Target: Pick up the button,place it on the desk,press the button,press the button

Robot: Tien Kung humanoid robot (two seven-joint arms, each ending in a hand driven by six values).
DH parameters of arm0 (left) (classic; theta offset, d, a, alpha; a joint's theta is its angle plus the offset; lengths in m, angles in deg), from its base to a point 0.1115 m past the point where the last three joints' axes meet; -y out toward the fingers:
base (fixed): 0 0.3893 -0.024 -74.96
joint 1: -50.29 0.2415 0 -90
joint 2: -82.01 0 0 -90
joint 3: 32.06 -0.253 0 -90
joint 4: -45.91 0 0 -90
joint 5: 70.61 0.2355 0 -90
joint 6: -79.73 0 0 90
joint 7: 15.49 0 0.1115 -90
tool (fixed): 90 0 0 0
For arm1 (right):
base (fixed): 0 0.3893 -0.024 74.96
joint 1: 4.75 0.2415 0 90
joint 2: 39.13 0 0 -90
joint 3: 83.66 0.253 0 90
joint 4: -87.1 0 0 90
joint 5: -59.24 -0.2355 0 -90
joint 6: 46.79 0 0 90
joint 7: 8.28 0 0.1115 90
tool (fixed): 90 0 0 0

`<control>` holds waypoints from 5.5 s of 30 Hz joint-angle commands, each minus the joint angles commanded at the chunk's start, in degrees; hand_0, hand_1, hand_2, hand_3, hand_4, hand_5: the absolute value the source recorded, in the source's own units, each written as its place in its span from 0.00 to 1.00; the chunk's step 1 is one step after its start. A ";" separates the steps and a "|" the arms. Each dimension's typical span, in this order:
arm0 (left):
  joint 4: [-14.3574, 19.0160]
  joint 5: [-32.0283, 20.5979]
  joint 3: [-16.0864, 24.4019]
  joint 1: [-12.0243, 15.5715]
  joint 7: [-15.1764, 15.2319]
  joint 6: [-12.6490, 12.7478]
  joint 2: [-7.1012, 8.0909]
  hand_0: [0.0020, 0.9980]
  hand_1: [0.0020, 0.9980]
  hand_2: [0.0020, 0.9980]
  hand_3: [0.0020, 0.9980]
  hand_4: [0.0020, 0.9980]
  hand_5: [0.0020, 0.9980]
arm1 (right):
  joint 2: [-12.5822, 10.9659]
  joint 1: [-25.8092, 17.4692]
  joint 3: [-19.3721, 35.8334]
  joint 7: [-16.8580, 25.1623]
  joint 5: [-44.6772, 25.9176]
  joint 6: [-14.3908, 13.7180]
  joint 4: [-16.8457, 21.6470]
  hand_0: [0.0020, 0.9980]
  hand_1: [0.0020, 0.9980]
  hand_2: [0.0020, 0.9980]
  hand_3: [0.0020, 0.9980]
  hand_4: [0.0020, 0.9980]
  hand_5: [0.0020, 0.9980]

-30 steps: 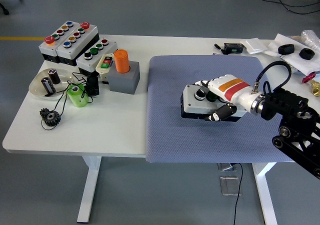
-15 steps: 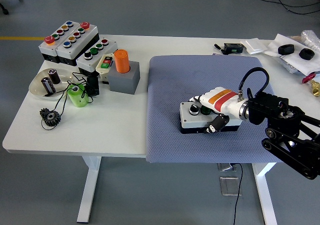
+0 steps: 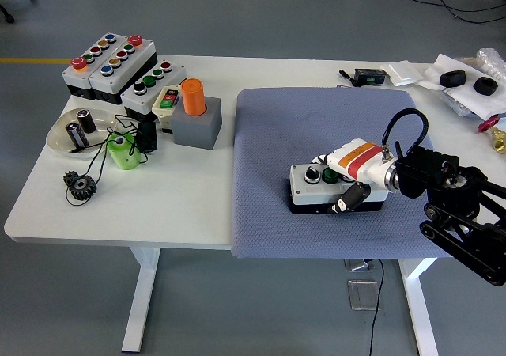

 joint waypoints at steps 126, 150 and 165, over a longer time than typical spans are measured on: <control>0.00 0.82 0.54 0.16 -0.15 -0.11 0.05 0.65 0.70 0.70 0.50 0.32 1.00 | -12.67 -20.64 14.19 -15.43 -17.21 -6.06 25.59 0.11 0.00 0.05 0.73 0.68 0.74; 0.00 4.90 2.90 0.98 -0.91 0.03 -0.26 0.65 0.70 0.70 0.50 0.32 1.00 | -11.16 -33.01 40.05 -0.36 -47.41 -16.30 30.18 0.75 0.65 0.75 0.90 0.67 0.71; 0.00 6.88 3.11 0.71 -1.41 -0.21 -0.35 0.65 0.70 0.70 0.51 0.32 1.00 | -4.12 -41.59 54.46 3.41 -83.64 -16.95 29.27 0.80 0.77 0.84 0.86 0.65 0.67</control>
